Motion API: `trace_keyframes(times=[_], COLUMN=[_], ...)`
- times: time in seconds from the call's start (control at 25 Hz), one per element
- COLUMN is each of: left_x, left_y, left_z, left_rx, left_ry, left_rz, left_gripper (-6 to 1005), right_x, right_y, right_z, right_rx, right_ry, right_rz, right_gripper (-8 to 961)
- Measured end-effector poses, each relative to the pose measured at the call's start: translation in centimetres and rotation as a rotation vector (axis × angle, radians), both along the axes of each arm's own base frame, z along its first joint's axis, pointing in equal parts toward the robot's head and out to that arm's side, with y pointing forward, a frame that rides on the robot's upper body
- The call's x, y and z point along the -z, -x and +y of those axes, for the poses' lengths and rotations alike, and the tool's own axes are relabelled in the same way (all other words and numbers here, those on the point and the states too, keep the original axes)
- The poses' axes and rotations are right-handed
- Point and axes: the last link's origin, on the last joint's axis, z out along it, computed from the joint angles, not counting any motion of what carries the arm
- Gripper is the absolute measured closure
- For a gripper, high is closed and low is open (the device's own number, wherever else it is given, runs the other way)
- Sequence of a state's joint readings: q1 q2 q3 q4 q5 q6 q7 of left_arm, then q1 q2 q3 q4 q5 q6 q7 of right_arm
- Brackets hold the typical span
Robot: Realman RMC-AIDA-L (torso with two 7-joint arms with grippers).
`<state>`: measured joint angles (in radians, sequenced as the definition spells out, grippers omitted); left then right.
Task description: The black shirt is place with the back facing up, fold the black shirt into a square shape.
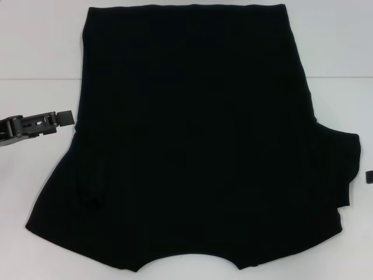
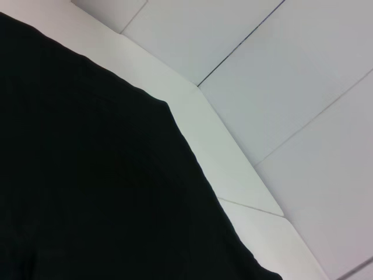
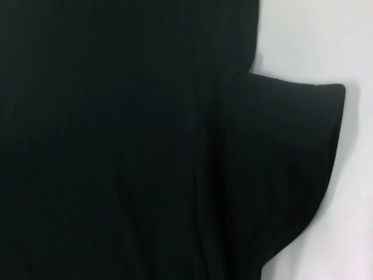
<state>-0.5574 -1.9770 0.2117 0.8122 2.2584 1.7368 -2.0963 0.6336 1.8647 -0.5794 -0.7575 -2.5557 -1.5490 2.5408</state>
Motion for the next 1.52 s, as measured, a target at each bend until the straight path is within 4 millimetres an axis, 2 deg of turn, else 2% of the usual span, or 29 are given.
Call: trace_keyframes(times=[0.2,0.44,0.96,1.16,1.32,1.4,1.52], left_x=[0.0,0.0,0.1,0.1,0.0,-0.1,-0.2], left_y=[0.2,0.2,0.3,0.3,0.3,0.3,0.3], left_z=[0.1,0.2,0.3,0.3,0.4,0.4,0.4], left_rx=[-0.020,-0.026,-0.036,-0.038,-0.039,-0.039,-0.039], left_ry=[-0.006,-0.007,-0.012,-0.017,-0.024,-0.030,-0.037], left_rz=[-0.002,-0.003,-0.010,-0.012,-0.013,-0.015,-0.022], left_gripper=[40,44,53,56,58,60,62], right_x=[1.8,3.4,5.1,5.6,5.7,5.5,4.7], right_y=[-0.5,-0.6,0.1,0.5,0.6,0.6,0.1], right_z=[0.2,0.7,1.7,1.9,2.0,1.9,1.9], right_rx=[0.022,0.031,0.032,0.016,0.016,0.017,0.032], right_ry=[0.003,-0.009,-0.033,-0.008,-0.003,-0.008,-0.038], right_rz=[-0.009,-0.009,-0.006,-0.020,-0.022,-0.021,-0.012], right_gripper=[549,541,550,674,813,882,924])
